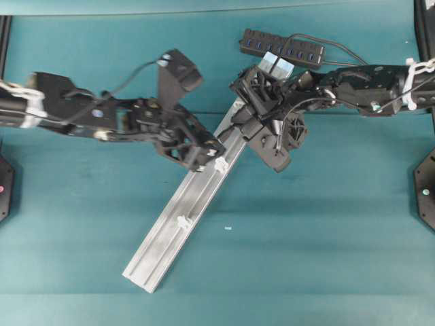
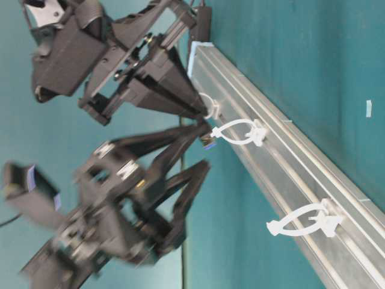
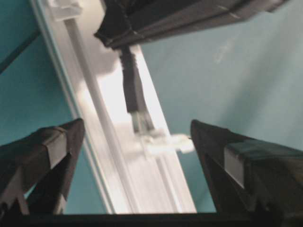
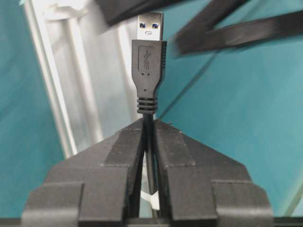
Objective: Pass the USB cable through three rings with both arms.
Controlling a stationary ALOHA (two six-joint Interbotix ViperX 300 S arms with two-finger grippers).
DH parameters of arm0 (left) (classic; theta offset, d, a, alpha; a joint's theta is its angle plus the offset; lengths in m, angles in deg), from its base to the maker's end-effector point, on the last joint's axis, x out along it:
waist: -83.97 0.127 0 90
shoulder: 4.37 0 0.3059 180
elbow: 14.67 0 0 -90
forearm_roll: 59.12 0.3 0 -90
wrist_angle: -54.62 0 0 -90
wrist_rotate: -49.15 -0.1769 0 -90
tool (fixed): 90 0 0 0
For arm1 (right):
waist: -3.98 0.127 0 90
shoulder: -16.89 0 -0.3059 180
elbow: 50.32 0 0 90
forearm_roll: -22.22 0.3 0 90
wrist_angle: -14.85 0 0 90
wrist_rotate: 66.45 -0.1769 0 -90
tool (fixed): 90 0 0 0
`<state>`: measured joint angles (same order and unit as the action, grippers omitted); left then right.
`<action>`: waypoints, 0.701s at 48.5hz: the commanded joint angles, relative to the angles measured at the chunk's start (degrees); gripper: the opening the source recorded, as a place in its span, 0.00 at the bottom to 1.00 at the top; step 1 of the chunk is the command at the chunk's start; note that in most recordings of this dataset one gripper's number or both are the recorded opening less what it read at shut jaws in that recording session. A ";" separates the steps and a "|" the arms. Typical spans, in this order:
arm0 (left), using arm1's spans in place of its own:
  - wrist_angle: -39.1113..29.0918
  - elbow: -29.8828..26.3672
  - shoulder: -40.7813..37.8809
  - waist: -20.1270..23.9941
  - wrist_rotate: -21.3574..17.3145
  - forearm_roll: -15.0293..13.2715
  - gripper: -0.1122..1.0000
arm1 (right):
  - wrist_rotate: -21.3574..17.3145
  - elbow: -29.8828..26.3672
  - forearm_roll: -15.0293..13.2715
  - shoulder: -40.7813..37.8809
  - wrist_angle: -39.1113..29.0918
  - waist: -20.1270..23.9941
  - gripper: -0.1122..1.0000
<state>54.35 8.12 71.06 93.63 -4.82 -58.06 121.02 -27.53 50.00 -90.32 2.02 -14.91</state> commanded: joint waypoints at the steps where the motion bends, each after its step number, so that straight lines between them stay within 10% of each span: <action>1: 0.00 0.70 4.48 -0.35 -0.44 0.18 0.96 | -0.35 -0.09 -0.44 -0.62 -0.18 0.18 0.20; 34: 0.00 13.54 22.41 -6.68 0.00 0.18 0.96 | 0.00 3.08 -0.44 0.09 -0.88 0.18 0.20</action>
<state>54.09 22.54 92.68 87.04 -4.82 -58.06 121.11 -24.19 49.65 -89.88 1.14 -15.00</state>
